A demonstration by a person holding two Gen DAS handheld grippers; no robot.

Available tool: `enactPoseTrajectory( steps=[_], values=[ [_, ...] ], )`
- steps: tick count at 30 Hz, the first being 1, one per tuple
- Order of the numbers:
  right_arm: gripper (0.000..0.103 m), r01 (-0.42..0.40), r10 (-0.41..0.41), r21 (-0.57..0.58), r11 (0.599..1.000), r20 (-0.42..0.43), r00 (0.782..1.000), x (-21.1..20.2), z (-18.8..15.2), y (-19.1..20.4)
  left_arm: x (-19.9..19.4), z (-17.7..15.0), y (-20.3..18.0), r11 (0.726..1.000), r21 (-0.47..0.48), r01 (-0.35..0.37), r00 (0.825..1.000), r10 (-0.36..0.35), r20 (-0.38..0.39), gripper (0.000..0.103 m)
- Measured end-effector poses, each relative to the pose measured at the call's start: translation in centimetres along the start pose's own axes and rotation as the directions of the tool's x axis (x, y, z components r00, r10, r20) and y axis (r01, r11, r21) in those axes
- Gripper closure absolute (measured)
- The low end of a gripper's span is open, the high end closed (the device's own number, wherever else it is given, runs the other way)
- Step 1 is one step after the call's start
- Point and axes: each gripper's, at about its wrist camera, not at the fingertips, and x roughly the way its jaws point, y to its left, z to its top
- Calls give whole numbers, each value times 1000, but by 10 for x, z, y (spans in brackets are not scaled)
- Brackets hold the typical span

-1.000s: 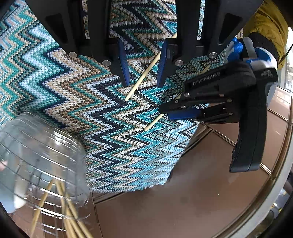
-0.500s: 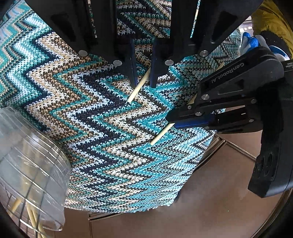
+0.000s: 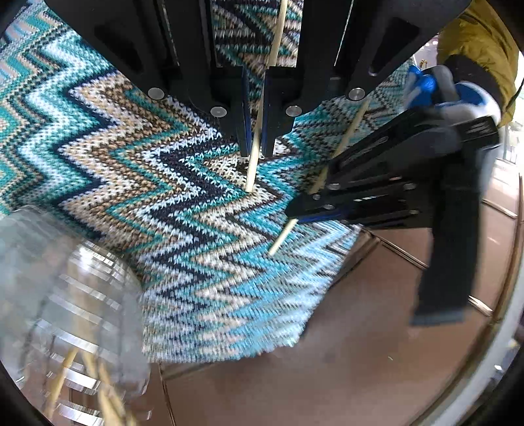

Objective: Organize utensils
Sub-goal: 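Lift and carry both held chopsticks upright to the wire holder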

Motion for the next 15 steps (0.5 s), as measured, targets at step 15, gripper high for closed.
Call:
enactPoseTrajectory(
  steps=[15],
  values=[
    [98, 18, 28, -143, 990, 310, 950, -117, -57, 34, -100, -32, -15, 997, -66, -46, 976, 59, 210, 98]
  ],
)
